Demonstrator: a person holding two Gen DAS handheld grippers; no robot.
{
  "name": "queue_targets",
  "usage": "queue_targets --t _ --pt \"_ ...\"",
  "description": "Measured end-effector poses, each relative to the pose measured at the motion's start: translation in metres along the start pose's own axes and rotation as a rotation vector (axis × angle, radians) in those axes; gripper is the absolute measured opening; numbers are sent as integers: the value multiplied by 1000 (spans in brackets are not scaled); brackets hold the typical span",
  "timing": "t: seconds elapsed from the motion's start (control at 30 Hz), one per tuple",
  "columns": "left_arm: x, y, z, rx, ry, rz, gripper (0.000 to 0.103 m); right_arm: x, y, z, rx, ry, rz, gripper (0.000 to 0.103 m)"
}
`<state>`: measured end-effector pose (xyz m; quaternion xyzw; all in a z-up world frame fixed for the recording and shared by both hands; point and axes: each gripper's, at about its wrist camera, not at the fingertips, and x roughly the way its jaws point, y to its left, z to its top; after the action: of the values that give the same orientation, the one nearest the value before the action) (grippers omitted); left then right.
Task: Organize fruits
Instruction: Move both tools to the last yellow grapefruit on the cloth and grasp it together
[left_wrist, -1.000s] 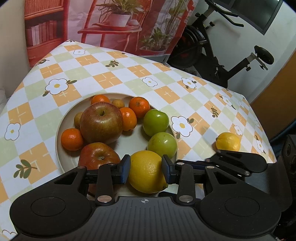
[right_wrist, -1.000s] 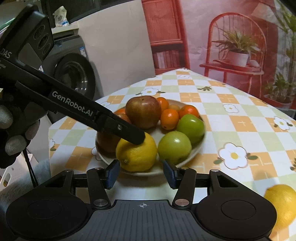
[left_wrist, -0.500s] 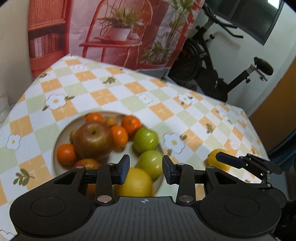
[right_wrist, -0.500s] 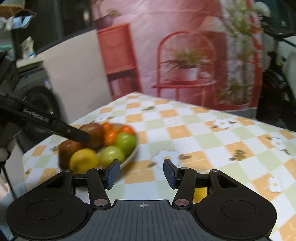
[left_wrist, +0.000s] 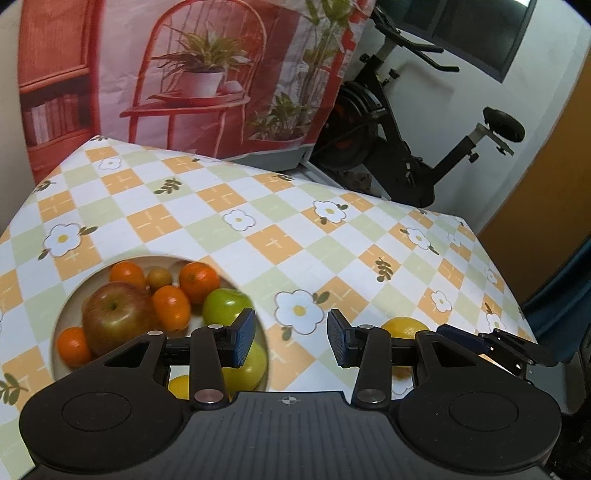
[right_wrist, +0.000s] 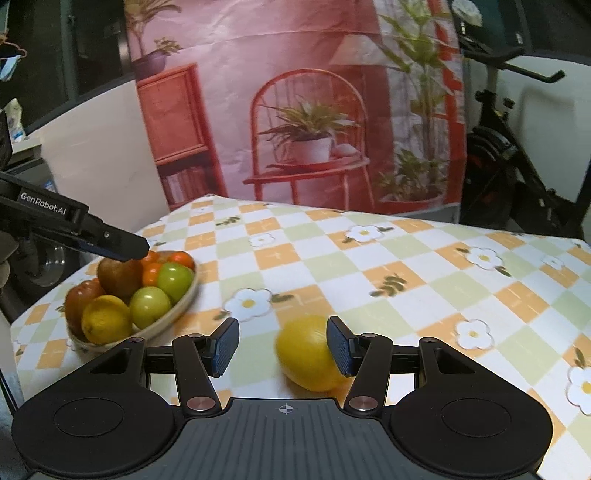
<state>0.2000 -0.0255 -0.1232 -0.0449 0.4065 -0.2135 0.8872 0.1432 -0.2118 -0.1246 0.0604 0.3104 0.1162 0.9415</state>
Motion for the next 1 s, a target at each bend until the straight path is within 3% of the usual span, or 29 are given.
queue_targets --t 0.3,0.63,1.0 --pt "26 -36 9 75 25 -18 45 3 -17 -14 -8 29 -14 55" --pt "61 -72 8 132 86 -98 45 26 -19 -18 -13 66 8 55" --pt "93 -81 6 81 173 -167 45 33 -24 -26 20 69 25 54"
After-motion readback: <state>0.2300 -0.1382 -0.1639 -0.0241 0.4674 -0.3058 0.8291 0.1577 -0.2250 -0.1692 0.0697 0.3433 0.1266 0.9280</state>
